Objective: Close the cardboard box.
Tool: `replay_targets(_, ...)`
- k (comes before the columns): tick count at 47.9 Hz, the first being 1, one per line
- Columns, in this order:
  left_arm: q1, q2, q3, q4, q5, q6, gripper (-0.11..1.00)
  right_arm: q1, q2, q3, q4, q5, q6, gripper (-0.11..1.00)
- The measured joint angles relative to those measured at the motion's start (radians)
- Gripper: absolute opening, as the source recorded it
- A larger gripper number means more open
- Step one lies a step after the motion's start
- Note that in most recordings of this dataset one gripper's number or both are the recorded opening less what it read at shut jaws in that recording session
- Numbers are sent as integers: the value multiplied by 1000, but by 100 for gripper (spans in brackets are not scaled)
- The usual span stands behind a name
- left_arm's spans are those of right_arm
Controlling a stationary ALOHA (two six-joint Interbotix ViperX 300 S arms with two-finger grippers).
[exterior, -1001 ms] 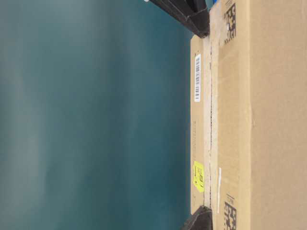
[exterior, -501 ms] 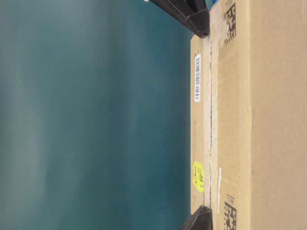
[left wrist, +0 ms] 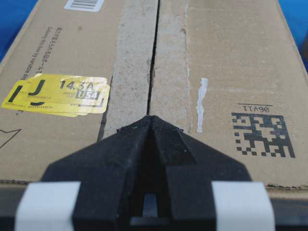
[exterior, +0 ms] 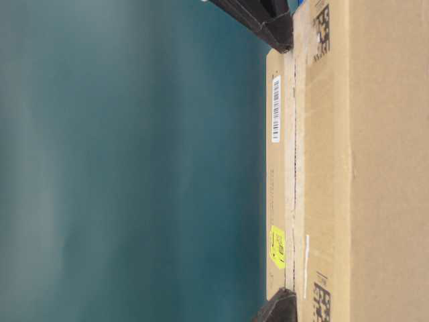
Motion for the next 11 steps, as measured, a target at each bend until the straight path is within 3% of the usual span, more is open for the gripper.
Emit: replay_targets(11,0,2,0,0,2,2,0,6,-3,-2,2,0,-2,1)
